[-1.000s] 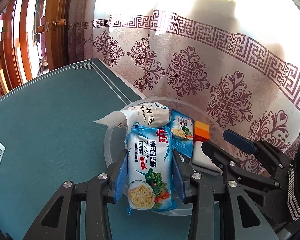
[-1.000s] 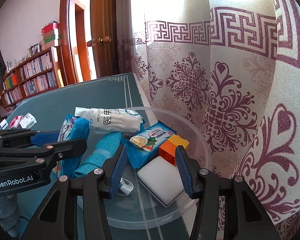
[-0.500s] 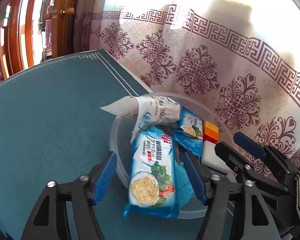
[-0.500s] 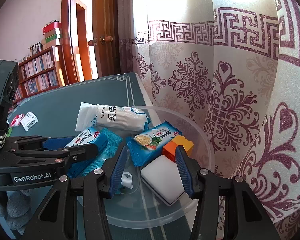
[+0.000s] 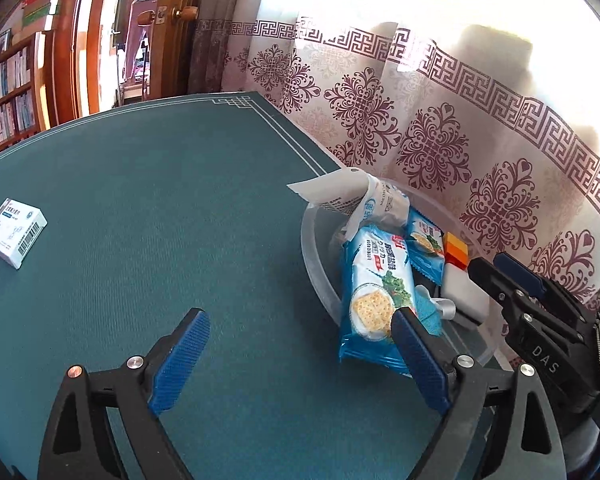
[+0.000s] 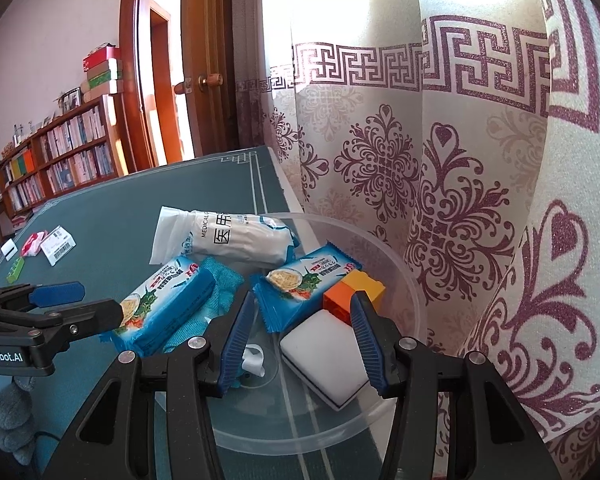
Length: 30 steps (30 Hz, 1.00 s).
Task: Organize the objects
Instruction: 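Withdraw both open grippers from the bowl contents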
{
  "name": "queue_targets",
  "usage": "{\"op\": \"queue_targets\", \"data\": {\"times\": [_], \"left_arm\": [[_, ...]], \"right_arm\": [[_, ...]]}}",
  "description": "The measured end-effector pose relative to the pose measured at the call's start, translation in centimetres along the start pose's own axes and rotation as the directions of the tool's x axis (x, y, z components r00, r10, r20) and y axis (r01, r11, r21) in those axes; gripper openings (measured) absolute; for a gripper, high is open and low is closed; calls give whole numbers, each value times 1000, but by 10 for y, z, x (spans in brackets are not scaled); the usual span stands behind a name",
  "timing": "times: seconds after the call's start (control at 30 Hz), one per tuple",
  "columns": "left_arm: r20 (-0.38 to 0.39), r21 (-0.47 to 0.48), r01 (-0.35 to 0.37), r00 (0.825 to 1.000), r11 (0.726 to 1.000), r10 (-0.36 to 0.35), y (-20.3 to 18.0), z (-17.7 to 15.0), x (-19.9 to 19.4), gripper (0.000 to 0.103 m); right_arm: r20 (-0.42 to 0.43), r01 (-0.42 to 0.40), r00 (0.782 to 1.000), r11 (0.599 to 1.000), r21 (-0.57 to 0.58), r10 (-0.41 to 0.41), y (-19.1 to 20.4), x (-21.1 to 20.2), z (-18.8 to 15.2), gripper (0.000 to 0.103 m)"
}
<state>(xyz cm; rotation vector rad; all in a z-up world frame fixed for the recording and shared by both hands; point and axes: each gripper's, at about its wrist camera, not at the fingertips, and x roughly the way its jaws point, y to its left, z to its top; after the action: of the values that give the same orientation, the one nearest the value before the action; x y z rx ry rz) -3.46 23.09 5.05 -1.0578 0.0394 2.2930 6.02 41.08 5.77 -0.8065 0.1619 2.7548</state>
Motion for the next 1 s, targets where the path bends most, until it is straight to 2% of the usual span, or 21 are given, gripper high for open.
{"op": "queue_targets", "data": {"times": [0.17, 0.33, 0.63, 0.8, 1.0], "left_arm": [[10, -4, -15, 1000, 1000, 15, 1, 2, 4, 96], [47, 33, -57, 997, 998, 55, -8, 6, 9, 99], [141, 120, -147, 981, 982, 129, -28, 9, 17, 101], [141, 118, -166, 979, 979, 149, -29, 15, 25, 101], [106, 103, -136, 986, 985, 125, -25, 15, 25, 101]], "right_arm": [[-2, -7, 1000, 1000, -12, 7, 3, 0, -1, 52], [0, -8, 1000, 1000, -8, 8, 2, 0, -1, 52], [-4, -8, 1000, 1000, -5, 8, 0, 1, -1, 52], [-13, -6, 1000, 1000, -8, 6, 1, 4, -2, 52], [-6, -4, 1000, 1000, -3, 4, 2, 2, -1, 52]]}}
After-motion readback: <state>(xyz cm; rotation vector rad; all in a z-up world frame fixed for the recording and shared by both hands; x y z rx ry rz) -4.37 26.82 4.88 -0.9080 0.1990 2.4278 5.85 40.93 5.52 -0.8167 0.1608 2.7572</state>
